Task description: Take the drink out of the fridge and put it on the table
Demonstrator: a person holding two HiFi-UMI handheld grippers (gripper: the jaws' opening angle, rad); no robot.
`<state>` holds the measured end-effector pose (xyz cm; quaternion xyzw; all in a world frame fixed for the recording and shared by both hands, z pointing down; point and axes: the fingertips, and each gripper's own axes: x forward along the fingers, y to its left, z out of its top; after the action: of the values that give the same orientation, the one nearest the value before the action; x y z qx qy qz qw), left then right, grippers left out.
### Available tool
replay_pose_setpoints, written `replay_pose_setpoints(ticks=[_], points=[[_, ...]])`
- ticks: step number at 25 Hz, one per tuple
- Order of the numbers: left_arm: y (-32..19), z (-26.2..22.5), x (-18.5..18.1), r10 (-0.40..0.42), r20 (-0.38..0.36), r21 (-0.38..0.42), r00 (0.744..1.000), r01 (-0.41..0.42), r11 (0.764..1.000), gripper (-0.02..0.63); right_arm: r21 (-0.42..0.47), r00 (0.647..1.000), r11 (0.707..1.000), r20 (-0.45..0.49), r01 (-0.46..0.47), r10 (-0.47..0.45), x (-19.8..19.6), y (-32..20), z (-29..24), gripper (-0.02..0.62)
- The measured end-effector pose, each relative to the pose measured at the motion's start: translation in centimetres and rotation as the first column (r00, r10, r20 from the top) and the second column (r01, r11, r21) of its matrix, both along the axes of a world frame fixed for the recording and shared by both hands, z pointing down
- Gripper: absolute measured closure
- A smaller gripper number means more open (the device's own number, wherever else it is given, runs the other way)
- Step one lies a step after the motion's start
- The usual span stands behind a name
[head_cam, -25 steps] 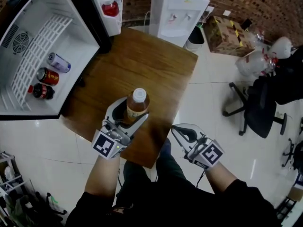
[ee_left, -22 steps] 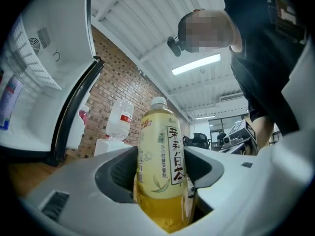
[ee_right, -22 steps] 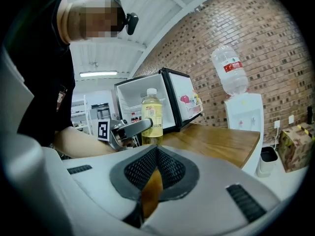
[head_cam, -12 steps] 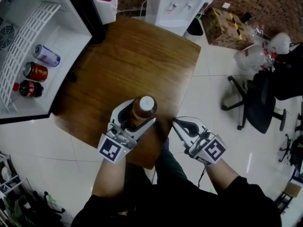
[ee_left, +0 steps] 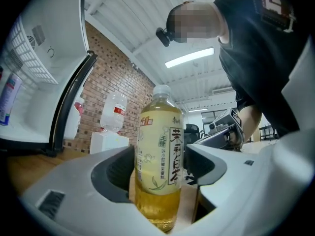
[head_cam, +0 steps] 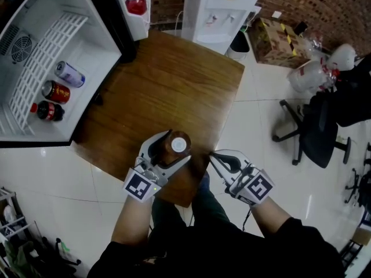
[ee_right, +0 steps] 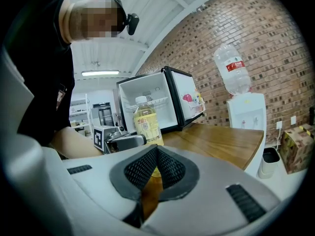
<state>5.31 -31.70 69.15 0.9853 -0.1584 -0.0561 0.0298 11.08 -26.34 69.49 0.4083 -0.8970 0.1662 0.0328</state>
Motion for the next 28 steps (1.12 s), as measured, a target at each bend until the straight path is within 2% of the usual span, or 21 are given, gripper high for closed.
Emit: replay_pose_setpoints(ticks=[3,6,11,14,16,18,21,24,28], points=[[0.2,0.3,-1.0,-0.036,0.013,-0.069,0.999,0.036,0.997,0.201,-0.001,1.000,1.000,-0.013,-0.008,0.008,0.9,0.8,-1.1,0.606],[2.0,-0.2,-3.7,-0.098,0.043,-0.181,0.994,0.104,0.978,0.187,0.000,1.000,1.000,-0.012,-0.021,0.021,2.5,2.7,-3.3,0.606],[7.0,-5.8,-8.3,-0.179,0.095,-0.265,0.979,0.199,0.944,0.250,0.035,1.000,0.999,0.023,-0.014,0.013,6.2,5.4,-8.9,0.606],[9.5,-10.9,-11.7,-0.284,0.053,-0.306,0.957,0.286,0.908,0.275,0.025,1.000,0.999,0.014,0.026,-0.027,7.1,8.3,-12.0,0.606],[10.7,-14.0,-13.8,-0.326,0.013,-0.319,0.945,0.313,0.895,0.300,0.031,0.999,0.999,-0.001,0.033,-0.033,6.8,9.9,-13.7,0.606],[12.2,-16.4,-15.6,-0.315,-0.015,-0.312,0.949,0.295,0.903,0.313,0.045,1.000,0.999,0.003,0.010,-0.010,5.5,11.6,-15.5,0.606],[15.2,-18.8,-17.8,-0.258,-0.035,-0.305,0.966,0.235,0.923,0.345,0.060,0.999,0.998,-0.019,-0.032,0.033,2.5,14.1,-17.2,0.606],[18.3,-20.2,-20.3,-0.195,-0.026,-0.293,0.980,0.179,0.939,0.422,0.088,0.997,0.994,-0.033,-0.063,0.066,-1.3,17.0,-18.7,0.606],[22.6,-20.7,-23.6,-0.093,0.010,-0.276,0.996,0.093,0.957,0.489,0.069,0.988,0.986,0.039,-0.150,0.148,-5.1,21.0,-20.5,0.606]])
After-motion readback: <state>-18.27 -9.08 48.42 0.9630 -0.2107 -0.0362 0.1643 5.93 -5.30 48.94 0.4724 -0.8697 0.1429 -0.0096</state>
